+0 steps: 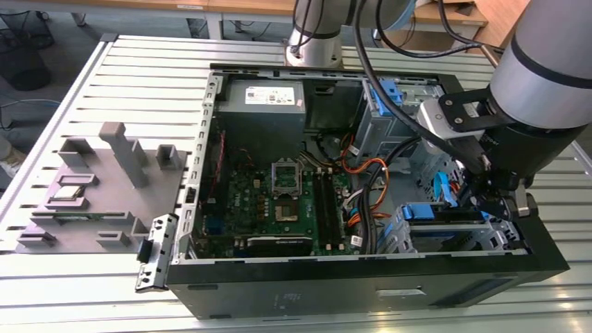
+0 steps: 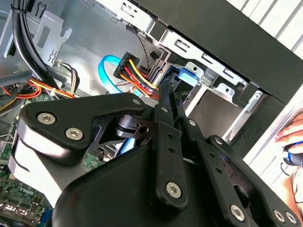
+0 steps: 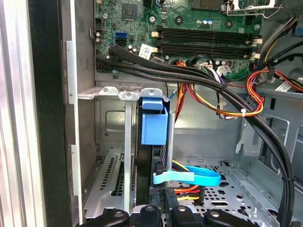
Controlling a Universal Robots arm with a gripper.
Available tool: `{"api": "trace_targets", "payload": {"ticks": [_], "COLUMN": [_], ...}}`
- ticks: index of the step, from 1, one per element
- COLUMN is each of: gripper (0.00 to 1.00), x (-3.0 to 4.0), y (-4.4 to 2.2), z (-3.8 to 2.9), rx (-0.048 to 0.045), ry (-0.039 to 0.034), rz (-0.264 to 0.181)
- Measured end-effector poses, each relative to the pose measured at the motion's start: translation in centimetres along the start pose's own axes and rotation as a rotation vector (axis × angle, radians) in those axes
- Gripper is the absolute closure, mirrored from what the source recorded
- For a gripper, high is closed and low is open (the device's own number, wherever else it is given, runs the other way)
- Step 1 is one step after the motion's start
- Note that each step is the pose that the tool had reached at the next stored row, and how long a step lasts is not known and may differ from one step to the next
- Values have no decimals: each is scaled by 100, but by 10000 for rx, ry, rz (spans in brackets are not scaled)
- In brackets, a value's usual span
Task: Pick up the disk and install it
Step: 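Insert the second disk wire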
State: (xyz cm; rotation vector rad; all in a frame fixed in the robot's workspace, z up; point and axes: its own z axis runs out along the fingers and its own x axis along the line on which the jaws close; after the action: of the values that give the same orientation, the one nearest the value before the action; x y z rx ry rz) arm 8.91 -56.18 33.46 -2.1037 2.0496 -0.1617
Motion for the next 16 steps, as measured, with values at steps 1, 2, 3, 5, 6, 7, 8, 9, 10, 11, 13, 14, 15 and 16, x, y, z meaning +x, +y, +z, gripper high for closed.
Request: {"api": "trace_targets", "payload": {"ticks": [1,2,3,5,6,7,8,9,10,11,13,14,15,16], "gripper": [84,84,84,84,84,84,84,84,84,84,84,84,84,84], "x": [0,1,4,8,10,11,13,14,15,15,15,15,15,16], "y": [0,1,2,4,4,5,5,6,6,6,7,8,9,9], "z": [0,0,2,6,9,12,15,18,20,21,26,30,32,33], "rx": [0,-1,-1,-1,-1,-1,-1,-1,-1,-1,1,1,3,3], "ry": [0,1,1,0,1,2,2,3,3,4,5,7,11,14], "rz": [0,0,0,2,2,2,1,1,2,5,23,36,47,54]}}
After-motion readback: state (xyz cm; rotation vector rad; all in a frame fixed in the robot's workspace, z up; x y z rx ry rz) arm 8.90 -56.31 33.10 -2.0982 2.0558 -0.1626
